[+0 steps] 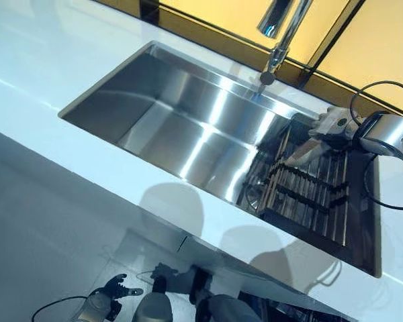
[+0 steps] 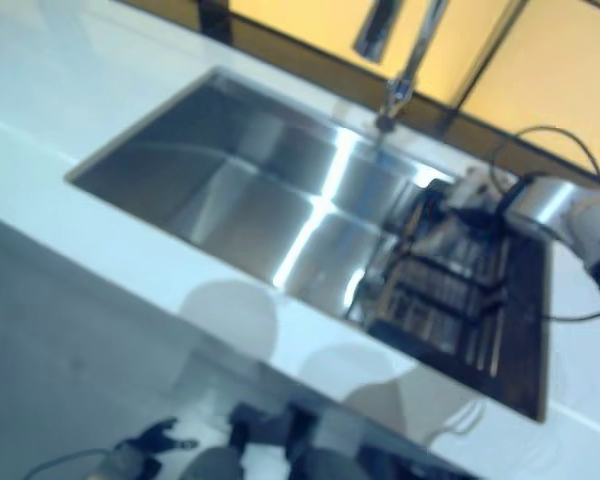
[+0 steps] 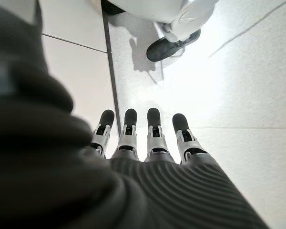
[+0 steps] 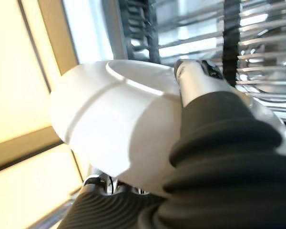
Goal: Take plates into dishwasher
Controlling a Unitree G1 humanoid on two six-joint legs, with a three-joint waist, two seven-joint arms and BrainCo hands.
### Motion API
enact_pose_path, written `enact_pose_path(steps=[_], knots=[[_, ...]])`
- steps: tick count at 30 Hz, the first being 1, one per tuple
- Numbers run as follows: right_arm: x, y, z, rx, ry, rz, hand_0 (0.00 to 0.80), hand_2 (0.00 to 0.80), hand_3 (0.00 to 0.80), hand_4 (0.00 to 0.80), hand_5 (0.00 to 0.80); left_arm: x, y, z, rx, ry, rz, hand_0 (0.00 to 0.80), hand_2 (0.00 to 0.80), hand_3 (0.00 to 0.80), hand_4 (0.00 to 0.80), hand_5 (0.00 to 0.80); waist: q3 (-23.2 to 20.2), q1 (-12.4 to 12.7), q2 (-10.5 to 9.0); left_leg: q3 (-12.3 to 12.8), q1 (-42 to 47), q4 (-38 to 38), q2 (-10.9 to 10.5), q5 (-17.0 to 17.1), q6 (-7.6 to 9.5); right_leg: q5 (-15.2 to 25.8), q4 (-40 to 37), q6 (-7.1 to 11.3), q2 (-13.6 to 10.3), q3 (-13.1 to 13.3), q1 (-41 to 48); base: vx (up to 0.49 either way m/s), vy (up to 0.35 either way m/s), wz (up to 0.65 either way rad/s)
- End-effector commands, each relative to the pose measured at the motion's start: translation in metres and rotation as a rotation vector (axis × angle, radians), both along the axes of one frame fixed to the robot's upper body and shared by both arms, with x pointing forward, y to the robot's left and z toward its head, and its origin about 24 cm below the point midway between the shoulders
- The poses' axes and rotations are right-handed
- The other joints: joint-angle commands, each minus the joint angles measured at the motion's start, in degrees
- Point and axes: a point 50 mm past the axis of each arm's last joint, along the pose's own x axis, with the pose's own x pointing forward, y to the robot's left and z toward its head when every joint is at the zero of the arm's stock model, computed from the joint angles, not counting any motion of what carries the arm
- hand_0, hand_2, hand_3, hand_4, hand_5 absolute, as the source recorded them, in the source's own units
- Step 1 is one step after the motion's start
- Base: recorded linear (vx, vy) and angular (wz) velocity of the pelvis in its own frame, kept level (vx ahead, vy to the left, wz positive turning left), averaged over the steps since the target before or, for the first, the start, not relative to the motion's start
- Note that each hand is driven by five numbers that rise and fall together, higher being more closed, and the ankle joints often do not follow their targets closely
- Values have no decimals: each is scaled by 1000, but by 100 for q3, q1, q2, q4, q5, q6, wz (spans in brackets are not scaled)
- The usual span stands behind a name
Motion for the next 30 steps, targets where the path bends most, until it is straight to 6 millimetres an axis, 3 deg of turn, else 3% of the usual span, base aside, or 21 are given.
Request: enact_pose_path(steps=[1,7,14,20,22,27,30], knots=[[-7,-29,36,5,-166,-113,800,800,800,800,800,-10,5,-1,24,17,-3,0,0,0,0,0,-416,-50,13,359,-264,155,-46,-627,454,-1068,213,482,116,198,469,-41,102,-17],[-10,-34,50,49,-252,-121,800,800,800,800,800,-14,7,-2,26,25,9,0,0,0,0,0,-564,-132,53,407,-133,-9,-83,-631,499,-1014,176,562,97,276,475,-34,80,-7],[-17,-38,78,304,-456,-89,800,800,800,800,800,-19,6,-5,22,38,14,0,0,0,0,0,-690,-216,143,429,-33,-119,-122,-650,548,-984,199,645,63,337,464,-33,76,-9],[-36,-49,103,791,-710,-9,800,800,800,800,800,-26,5,-8,13,52,22,0,0,0,0,0,-782,-326,316,428,21,-145,-167,-682,612,-953,258,727,19,403,416,-37,77,-2],[-40,-50,102,897,-748,12,800,800,800,800,800,-28,4,-10,8,56,21,0,0,0,0,0,-804,-355,373,425,36,-136,-184,-708,634,-946,267,749,3,429,401,-46,83,0],[-50,-41,108,1245,-844,153,800,800,800,800,800,-32,0,-13,-9,64,27,0,0,0,0,0,-842,-422,554,401,110,-139,-225,-733,675,-907,316,813,-49,467,360,-47,85,-10],[-55,-28,109,1549,-820,284,800,800,800,800,800,-34,-4,-16,-23,69,29,0,0,0,0,0,-862,-458,674,383,162,-172,-258,-739,688,-878,322,854,-79,485,326,-64,95,-8]])
